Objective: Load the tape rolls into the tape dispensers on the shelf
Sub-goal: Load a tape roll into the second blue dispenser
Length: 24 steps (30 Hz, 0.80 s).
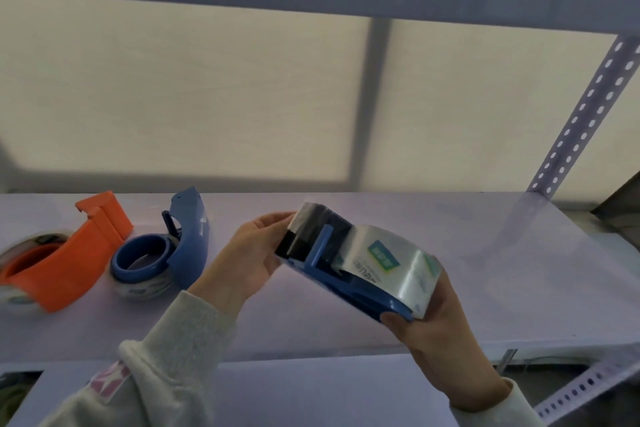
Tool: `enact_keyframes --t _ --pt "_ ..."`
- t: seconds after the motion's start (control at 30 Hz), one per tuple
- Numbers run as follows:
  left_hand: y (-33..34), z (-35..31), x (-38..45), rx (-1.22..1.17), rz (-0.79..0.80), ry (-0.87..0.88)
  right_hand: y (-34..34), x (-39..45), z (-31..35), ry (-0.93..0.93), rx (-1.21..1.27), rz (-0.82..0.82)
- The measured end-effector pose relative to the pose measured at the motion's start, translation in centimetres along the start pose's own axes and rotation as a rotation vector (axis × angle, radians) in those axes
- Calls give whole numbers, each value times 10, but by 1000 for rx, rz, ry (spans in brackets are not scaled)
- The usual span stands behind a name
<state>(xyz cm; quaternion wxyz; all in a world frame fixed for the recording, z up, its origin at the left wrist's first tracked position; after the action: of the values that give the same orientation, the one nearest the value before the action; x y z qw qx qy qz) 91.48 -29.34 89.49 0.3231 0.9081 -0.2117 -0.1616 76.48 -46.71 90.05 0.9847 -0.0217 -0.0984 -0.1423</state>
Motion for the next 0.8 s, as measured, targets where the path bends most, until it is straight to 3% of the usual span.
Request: enact_keyframes --t 0.1,0.2,0.3,0.4,0.5,0.6,0.73,0.8 --pt "-25 -22 1 92 -257 242 -5 4 9 -81 -225 -121" --pt "-21 -28 -16 276 -309 316 0 6 12 -184 -526 -207" --pt "-14 -9 -26 379 -245 161 17 12 19 -334 -949 -250" --pt "-6 18 -34 382 -144 -38 38 21 16 -376 -1167 -215" --pt "1 20 -38 507 -65 -12 53 30 6 -381 -1231 -147" --pt "-5 13 -39 480 -40 66 63 38 1 -367 -1136 -63" --pt "-18 4 -41 439 -66 131 81 41 -7 -254 -1020 86" --pt "-28 1 -42 422 -113 171 87 41 -10 -234 -986 79"
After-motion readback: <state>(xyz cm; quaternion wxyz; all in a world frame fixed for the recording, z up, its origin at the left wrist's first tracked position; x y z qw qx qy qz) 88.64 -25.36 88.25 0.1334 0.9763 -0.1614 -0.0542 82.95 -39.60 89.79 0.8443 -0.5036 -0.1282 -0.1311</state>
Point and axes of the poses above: each hand's wrist, its own x-axis towards the middle knuckle, its own y-axis out of the palm, z = x × y, the point moved 8 cm from there along x, towards the middle knuckle, and after that the axes turned 12 degrees about -x, right-handed, at the moved point
